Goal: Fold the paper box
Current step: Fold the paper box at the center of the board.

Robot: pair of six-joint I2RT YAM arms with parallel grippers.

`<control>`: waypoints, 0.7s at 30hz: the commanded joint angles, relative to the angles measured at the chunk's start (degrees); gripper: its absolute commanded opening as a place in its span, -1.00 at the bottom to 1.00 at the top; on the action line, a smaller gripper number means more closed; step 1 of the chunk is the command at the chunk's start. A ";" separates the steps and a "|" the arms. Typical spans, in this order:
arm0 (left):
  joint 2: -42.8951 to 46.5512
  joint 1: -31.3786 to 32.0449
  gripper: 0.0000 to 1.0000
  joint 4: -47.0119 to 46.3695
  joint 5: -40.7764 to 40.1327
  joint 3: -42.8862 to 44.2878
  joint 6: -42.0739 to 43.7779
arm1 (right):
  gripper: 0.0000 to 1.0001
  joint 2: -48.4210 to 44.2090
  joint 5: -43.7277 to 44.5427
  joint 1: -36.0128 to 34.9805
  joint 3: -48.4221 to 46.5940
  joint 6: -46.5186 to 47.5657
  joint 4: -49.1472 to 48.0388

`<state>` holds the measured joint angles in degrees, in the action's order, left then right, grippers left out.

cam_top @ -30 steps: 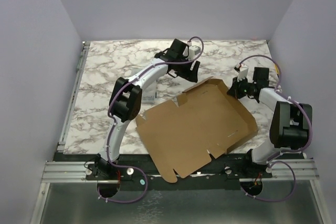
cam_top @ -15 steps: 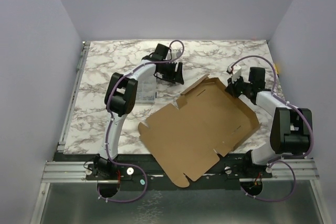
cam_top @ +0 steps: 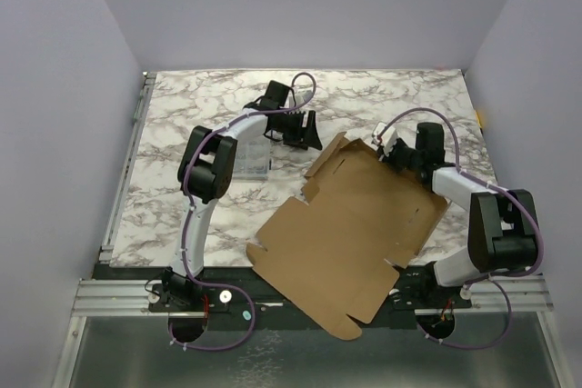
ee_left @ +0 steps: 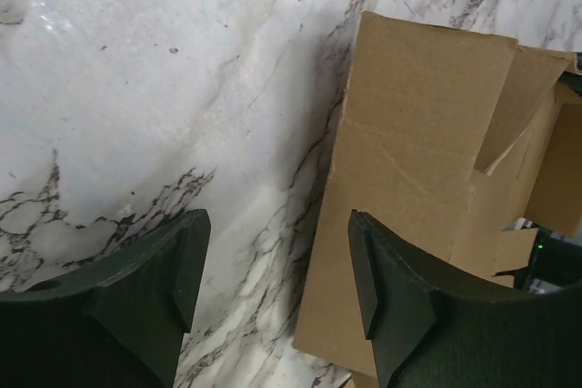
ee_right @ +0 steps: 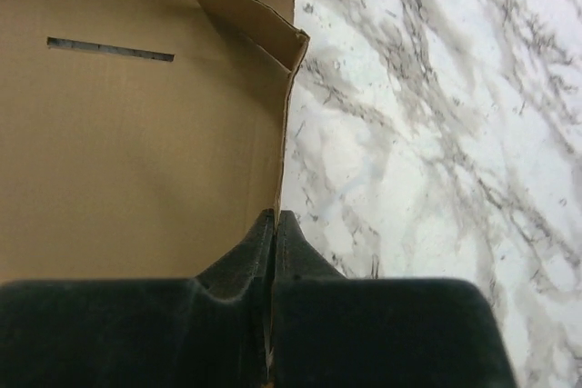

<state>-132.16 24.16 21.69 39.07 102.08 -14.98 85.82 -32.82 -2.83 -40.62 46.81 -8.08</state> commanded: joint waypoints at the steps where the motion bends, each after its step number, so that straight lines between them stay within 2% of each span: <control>1: 3.50 0.10 0.41 -2.99 5.47 -2.07 -3.44 | -0.99 -1.55 2.72 -1.16 -0.84 3.35 -5.38; 5: 6.18 -0.94 0.50 -8.51 6.90 -3.98 -8.25 | -0.99 -0.98 2.94 -1.17 -4.97 2.26 -4.96; 10: 12.54 -4.10 0.63 -26.74 7.07 -10.41 -19.71 | -0.99 0.97 2.06 -1.50 -10.46 4.27 -2.27; 14: 17.04 -3.92 0.76 -32.88 3.77 -12.16 -17.60 | -0.99 4.26 3.29 -3.11 -20.23 8.80 5.94; 16: 19.24 -3.70 0.96 -34.97 0.54 -13.09 -14.73 | -0.99 5.80 4.48 -4.82 -24.92 11.37 11.26; 19: 23.43 -3.68 0.97 -38.49 -6.18 -16.41 -9.79 | -0.99 6.35 6.33 -7.23 -28.63 15.06 16.44; 21: 25.66 -3.89 0.98 -43.36 -8.72 -20.25 -10.14 | -0.99 5.31 7.88 -8.69 -28.35 17.90 17.73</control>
<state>-112.22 19.90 -10.22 38.85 87.70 -28.84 91.57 -28.45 -8.69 -67.46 57.54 1.30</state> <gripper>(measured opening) 0.986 0.008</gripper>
